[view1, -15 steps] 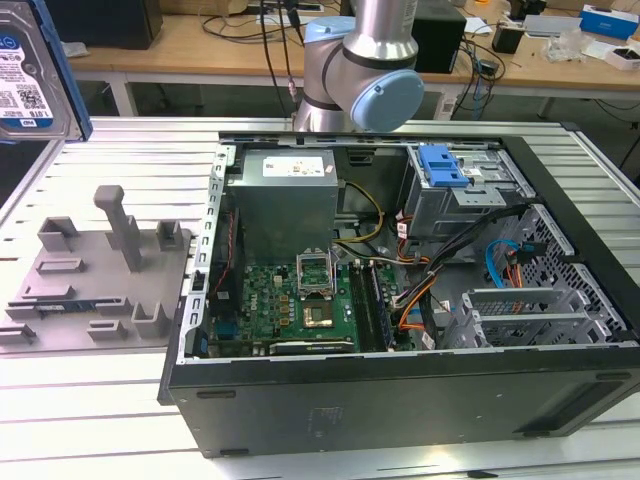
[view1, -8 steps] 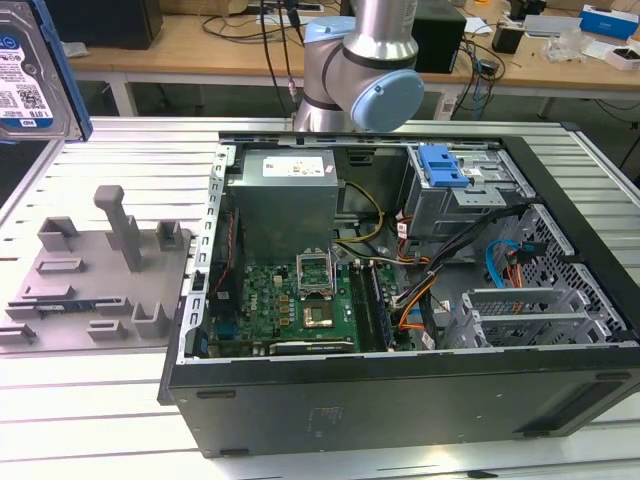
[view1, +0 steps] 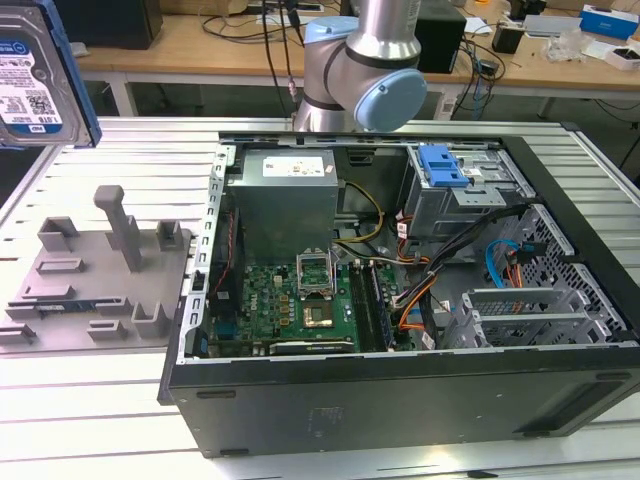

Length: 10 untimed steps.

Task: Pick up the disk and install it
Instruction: 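Pick up the disk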

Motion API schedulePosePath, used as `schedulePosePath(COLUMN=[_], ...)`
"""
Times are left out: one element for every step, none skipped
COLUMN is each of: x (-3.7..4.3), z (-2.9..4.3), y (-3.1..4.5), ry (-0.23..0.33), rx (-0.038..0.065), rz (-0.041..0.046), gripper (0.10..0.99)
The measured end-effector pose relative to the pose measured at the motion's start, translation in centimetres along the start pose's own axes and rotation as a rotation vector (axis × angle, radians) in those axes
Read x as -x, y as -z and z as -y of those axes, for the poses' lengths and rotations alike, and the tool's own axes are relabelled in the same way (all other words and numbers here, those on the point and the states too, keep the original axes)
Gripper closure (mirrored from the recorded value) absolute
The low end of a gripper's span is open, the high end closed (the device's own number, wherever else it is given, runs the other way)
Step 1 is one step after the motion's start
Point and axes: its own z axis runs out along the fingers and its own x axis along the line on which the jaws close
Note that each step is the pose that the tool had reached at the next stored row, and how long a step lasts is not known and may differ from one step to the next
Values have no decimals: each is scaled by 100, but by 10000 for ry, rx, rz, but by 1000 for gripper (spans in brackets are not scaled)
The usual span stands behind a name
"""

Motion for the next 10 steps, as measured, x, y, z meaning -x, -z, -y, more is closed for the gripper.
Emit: schedulePosePath(x=[-18,-38,-60,-91,-120,-156,-176,-194,-219,-250], z=[23,50,79,124,179,259,306,352,414,488], y=[0,0,0,1,1,2,2,2,2,4], ry=[-2,-3,-1,1,-1,-1,0,-1,-2,1], rx=[0,0,0,2,4,8,10,13,16,23], rz=[0,0,0,0,0,0,0,1,1,0], gripper=[722,722,722,722,722,722,722,722,722,722])
